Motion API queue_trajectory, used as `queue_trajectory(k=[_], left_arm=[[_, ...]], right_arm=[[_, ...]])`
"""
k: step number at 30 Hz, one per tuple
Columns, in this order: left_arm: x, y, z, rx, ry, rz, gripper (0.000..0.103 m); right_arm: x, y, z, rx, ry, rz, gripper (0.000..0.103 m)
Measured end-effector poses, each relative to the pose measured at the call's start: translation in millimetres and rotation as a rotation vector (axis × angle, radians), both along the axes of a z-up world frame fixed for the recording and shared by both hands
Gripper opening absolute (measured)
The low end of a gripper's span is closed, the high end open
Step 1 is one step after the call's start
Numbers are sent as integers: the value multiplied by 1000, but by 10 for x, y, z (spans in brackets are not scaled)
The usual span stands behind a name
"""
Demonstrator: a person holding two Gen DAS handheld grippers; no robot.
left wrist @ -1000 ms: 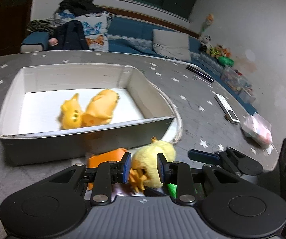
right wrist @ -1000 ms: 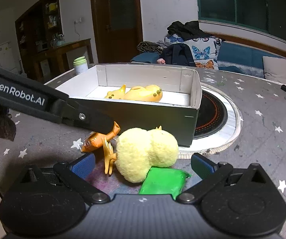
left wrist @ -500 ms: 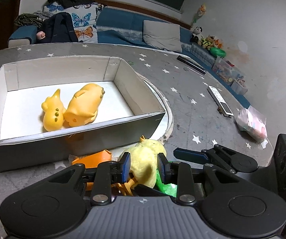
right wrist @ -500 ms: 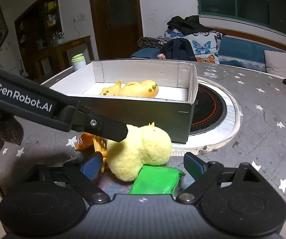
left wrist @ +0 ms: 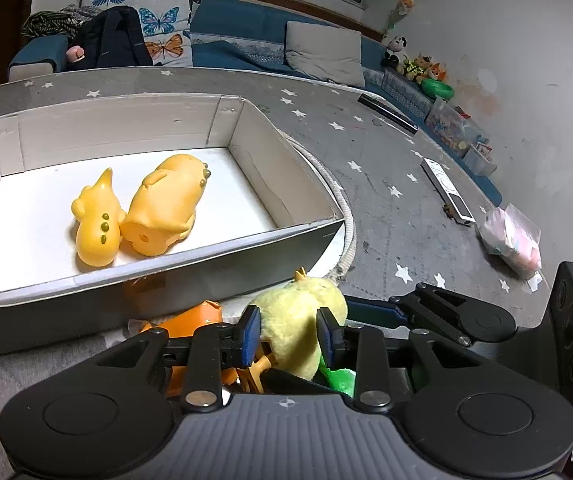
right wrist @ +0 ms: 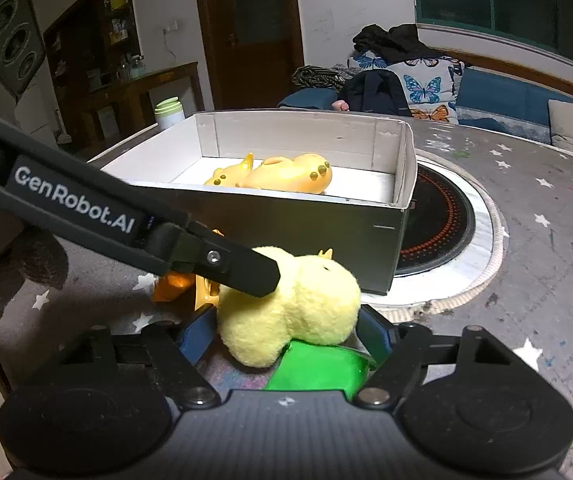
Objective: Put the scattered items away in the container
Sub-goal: 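Grip the plush chick with the left gripper while the right gripper grips it too, lift, then lower the plush chick into the box and open both grippers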
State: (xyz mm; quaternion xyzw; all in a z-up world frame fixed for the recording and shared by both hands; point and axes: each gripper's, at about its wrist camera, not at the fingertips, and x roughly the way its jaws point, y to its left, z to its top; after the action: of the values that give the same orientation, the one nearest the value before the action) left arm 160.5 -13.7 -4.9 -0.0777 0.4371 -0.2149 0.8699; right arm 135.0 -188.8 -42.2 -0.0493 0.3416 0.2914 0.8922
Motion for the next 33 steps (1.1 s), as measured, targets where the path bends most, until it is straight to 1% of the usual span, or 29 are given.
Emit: queue_trajectory(k=[4, 11, 15, 20, 27, 30, 33], left_arm=[[17, 5, -9, -1, 0, 6, 31], [-56, 11, 27, -1, -8, 16, 32], [-156, 18, 141, -8, -38, 14, 32], [-221, 41, 375, -28, -104, 31, 32], [-21, 98, 624, -55, -169, 82, 32], [130, 122, 669, -67, -178, 106, 32], [310, 157, 655, -82, -166, 131, 32]], right_arm=[[4, 6, -5, 2, -3, -5, 75], [-71, 6, 49, 7, -22, -11, 73], [-162, -11, 152, 13, -49, -9, 73], [-213, -7, 398, 5, -112, 0, 73], [-38, 111, 714, -48, -211, 42, 73], [133, 175, 799, -75, -226, 58, 73], [321, 231, 830, -93, -215, 70, 73]])
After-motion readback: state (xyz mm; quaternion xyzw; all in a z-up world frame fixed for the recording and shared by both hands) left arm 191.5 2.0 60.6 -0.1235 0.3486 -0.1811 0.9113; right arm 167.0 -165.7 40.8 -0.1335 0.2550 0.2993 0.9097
